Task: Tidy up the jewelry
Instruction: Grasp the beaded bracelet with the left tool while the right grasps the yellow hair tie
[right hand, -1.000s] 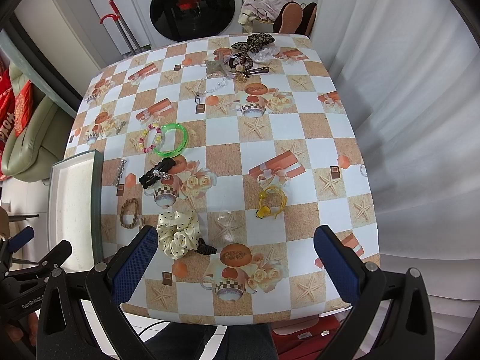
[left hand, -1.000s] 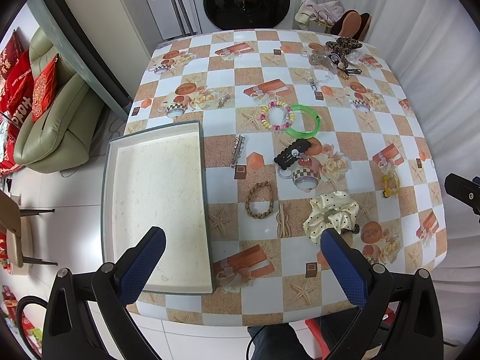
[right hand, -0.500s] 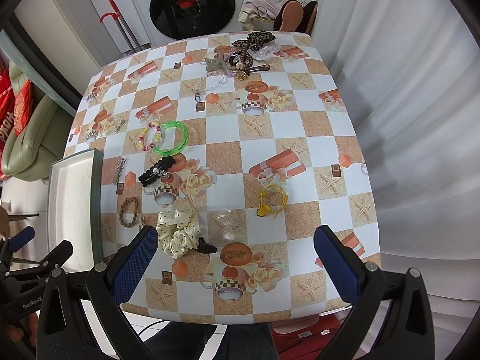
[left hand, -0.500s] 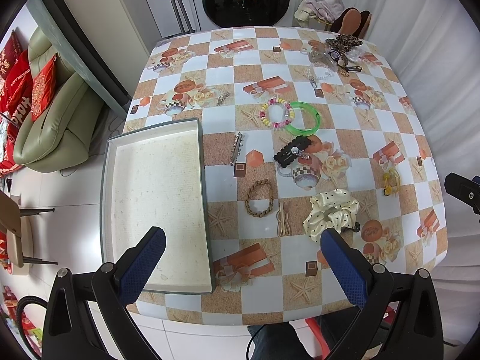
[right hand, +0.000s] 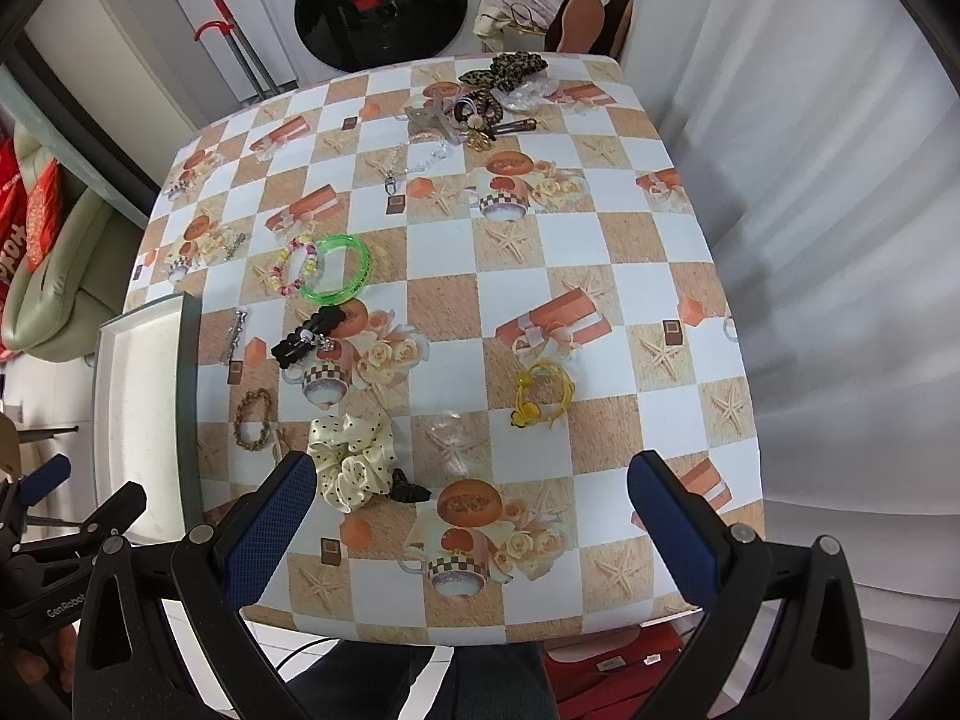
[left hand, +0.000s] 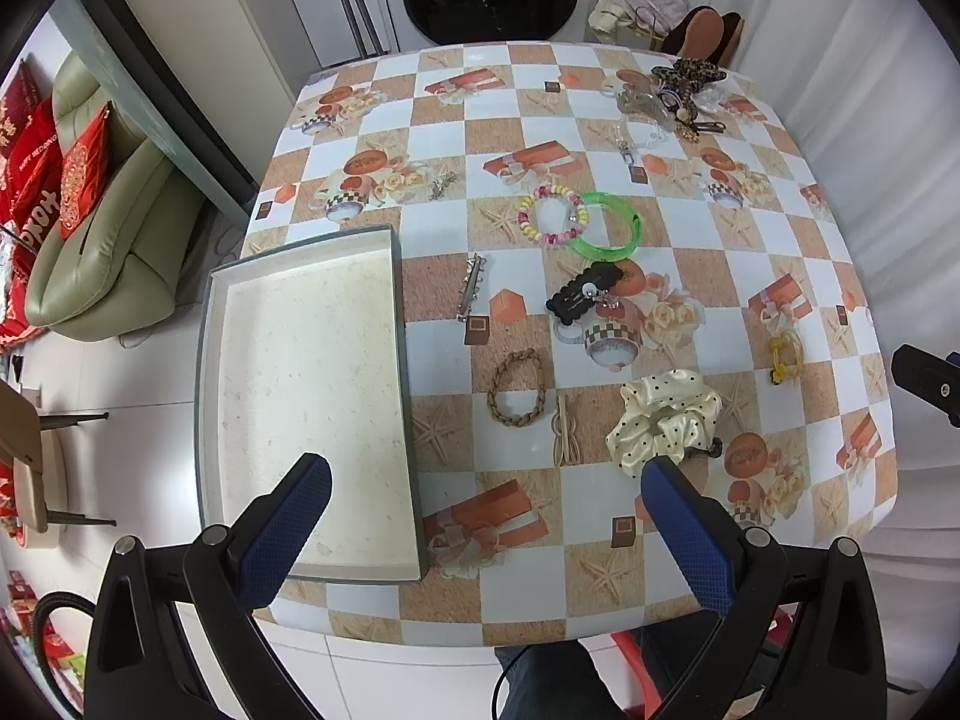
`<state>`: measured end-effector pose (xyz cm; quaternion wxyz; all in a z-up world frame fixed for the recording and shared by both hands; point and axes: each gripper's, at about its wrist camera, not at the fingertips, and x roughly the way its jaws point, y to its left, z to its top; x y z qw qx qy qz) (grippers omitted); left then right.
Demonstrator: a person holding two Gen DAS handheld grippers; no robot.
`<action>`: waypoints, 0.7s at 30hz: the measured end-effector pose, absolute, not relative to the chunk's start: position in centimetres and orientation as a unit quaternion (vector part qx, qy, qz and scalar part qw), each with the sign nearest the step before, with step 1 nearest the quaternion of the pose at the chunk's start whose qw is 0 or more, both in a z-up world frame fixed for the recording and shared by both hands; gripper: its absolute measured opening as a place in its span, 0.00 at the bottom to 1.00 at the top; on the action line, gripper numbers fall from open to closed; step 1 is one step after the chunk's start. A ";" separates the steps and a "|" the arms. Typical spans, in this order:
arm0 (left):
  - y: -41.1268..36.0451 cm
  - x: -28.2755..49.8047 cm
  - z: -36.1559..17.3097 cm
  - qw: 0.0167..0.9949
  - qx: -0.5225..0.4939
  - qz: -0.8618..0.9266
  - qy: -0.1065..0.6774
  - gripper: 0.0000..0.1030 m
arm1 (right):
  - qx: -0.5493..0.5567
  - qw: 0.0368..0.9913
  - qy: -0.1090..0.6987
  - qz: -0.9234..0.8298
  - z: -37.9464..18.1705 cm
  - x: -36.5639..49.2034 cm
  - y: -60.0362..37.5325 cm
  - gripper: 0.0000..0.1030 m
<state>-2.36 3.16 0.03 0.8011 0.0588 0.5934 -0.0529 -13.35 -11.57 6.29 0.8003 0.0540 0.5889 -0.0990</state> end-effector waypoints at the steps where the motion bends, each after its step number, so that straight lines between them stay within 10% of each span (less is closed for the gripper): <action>1: 3.2 -2.4 0.0 0.800 0.059 -0.053 0.595 1.00 | 0.055 0.799 0.590 -0.099 6.3 -13.5 -11.5 1.00; 21: 8.4 -8.1 -2.2 0.787 0.043 -0.064 0.613 1.00 | 0.096 0.762 0.629 -0.117 1.5 -13.1 -15.8 1.00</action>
